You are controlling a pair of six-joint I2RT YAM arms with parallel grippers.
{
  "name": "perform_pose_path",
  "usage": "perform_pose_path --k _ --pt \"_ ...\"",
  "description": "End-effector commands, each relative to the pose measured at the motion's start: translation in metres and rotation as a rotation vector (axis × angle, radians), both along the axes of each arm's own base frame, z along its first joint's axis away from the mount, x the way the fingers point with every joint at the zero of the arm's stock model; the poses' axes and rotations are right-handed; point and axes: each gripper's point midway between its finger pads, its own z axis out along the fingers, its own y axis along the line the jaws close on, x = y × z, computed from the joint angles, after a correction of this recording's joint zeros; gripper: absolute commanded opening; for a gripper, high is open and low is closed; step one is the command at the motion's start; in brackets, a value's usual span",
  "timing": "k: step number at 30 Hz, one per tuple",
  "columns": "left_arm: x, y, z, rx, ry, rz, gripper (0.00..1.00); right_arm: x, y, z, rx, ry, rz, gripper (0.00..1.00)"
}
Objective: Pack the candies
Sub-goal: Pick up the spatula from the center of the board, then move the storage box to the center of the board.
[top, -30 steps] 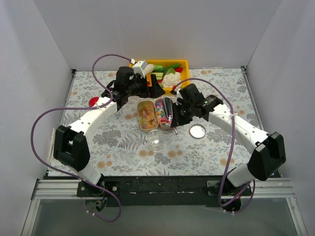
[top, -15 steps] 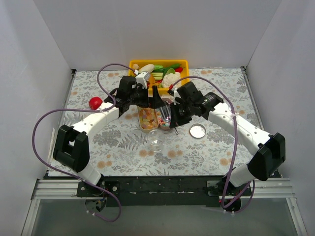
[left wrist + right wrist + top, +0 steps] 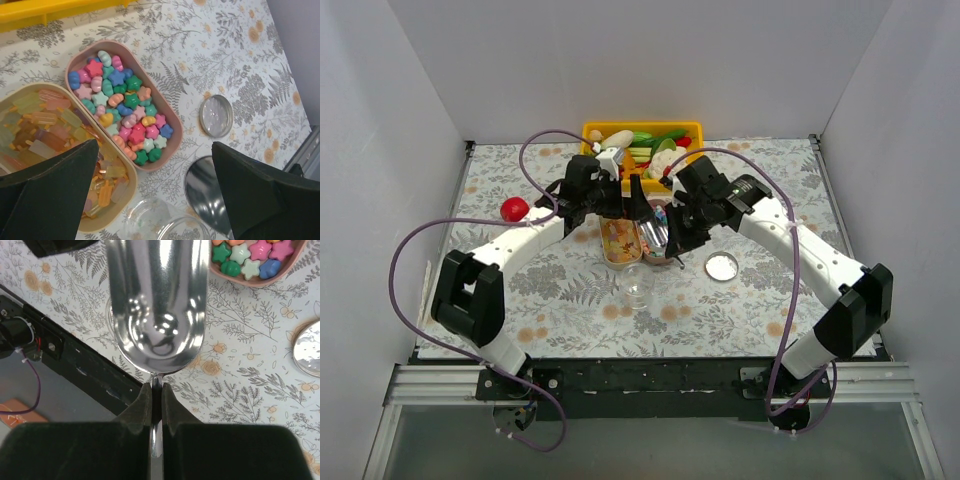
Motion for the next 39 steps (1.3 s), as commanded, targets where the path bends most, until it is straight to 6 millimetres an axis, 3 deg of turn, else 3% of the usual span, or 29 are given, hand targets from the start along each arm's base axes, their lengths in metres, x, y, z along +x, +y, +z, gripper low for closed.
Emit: perform_pose_path --k 1,8,13,17,25,28,34,39 --pt "0.021 -0.001 0.018 0.016 -0.069 0.039 0.98 0.001 0.016 0.033 0.08 -0.015 0.014 0.01" --pt "0.022 0.0 0.008 0.026 -0.066 0.042 0.98 0.01 0.014 0.042 0.049 -0.011 -0.031 0.01" --pt "0.035 0.009 0.02 0.053 -0.12 0.108 0.98 0.01 0.009 0.031 0.019 0.025 -0.052 0.01" --pt "0.046 0.007 0.024 0.06 -0.142 0.118 0.98 0.017 0.004 0.036 0.027 0.038 -0.079 0.01" --pt "0.089 0.016 0.052 0.07 -0.207 0.215 0.98 0.012 -0.016 -0.007 -0.082 0.174 -0.061 0.01" --pt "0.098 0.02 0.04 0.1 -0.177 0.237 0.98 0.022 -0.021 -0.02 -0.116 0.217 -0.055 0.01" --pt "0.096 0.028 0.007 0.157 -0.13 0.255 0.98 0.033 -0.032 -0.045 -0.205 0.298 -0.054 0.01" --pt "0.093 0.029 -0.017 0.205 -0.103 0.222 0.98 0.047 -0.03 -0.046 -0.219 0.301 -0.064 0.01"
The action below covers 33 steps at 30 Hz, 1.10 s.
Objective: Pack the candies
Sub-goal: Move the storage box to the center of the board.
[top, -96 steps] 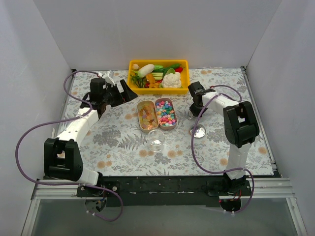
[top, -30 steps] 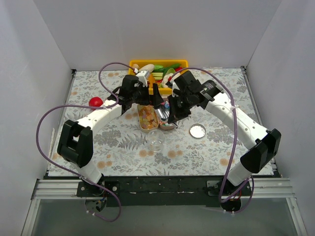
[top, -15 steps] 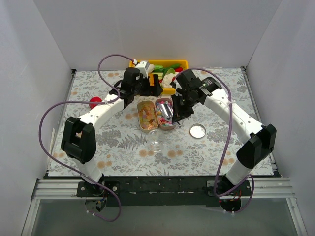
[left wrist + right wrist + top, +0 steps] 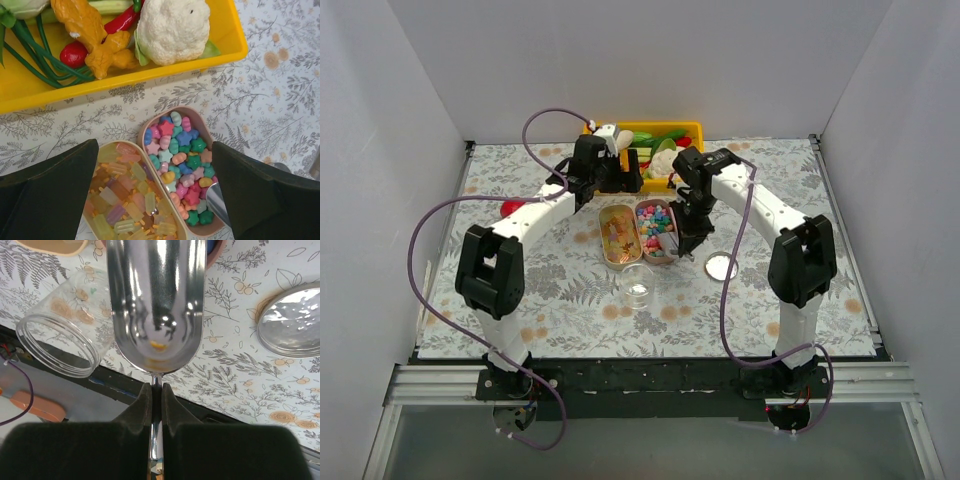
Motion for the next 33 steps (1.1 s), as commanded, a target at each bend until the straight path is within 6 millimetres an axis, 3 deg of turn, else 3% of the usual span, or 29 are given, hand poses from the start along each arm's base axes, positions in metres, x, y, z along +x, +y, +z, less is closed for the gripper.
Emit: perform_pose_path --k 1,8,18,22,27,33 --pt "-0.003 0.004 -0.021 0.063 0.023 -0.025 0.98 0.012 0.004 0.02 0.021 -0.029 0.02 0.01" --pt "0.009 -0.003 -0.068 0.122 0.115 -0.059 0.98 0.009 0.007 0.024 0.04 -0.018 0.018 0.01" --pt "0.039 -0.002 -0.091 0.191 0.13 0.009 0.98 0.0 0.0 0.018 0.018 0.005 0.023 0.01" --pt "0.05 -0.005 -0.087 0.213 0.093 0.0 0.98 -0.006 -0.003 0.012 0.005 0.027 0.027 0.01" --pt "0.035 -0.035 -0.088 0.186 0.066 -0.181 0.98 -0.01 -0.006 0.011 -0.005 0.028 0.028 0.01" --pt "0.022 -0.044 -0.088 0.122 0.097 -0.203 0.81 -0.009 -0.01 0.01 -0.025 0.018 0.021 0.01"
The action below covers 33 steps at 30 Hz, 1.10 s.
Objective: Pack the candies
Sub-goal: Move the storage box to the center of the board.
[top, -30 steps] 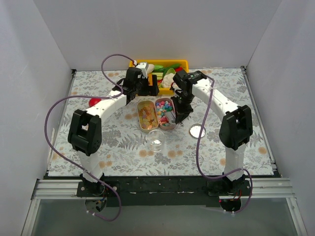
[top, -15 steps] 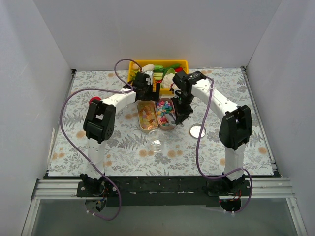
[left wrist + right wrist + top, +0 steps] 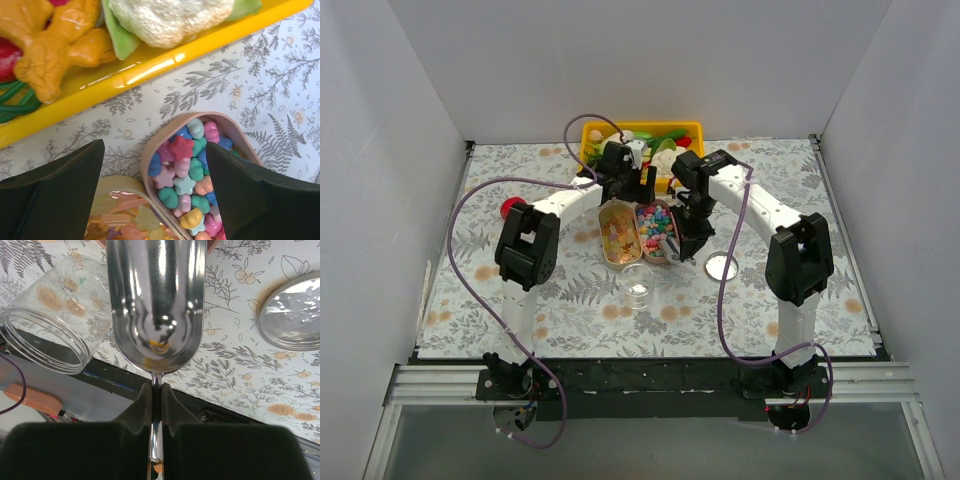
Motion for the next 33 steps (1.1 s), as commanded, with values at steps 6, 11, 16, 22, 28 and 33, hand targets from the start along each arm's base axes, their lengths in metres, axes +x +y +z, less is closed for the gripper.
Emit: perform_pose_path --k 6,11,16,22,28,33 --pt "0.002 -0.007 0.003 -0.064 0.022 0.072 0.73 -0.001 -0.003 0.019 0.005 -0.047 -0.007 0.01" --pt "-0.003 -0.024 0.001 -0.149 0.083 0.041 0.61 0.004 -0.005 0.017 -0.016 -0.062 -0.019 0.01" --pt "-0.007 -0.034 -0.006 -0.178 0.107 -0.013 0.51 0.01 0.003 0.022 0.003 -0.069 -0.038 0.01" --pt "-0.018 -0.045 -0.006 -0.219 0.127 -0.079 0.36 0.004 0.005 0.02 0.015 -0.052 -0.017 0.01" --pt "-0.036 -0.053 -0.003 -0.24 0.142 -0.112 0.34 -0.015 0.0 0.016 0.015 -0.005 0.002 0.01" --pt "-0.057 -0.058 -0.007 -0.23 0.153 -0.148 0.34 -0.042 -0.014 0.01 0.0 0.051 0.002 0.01"
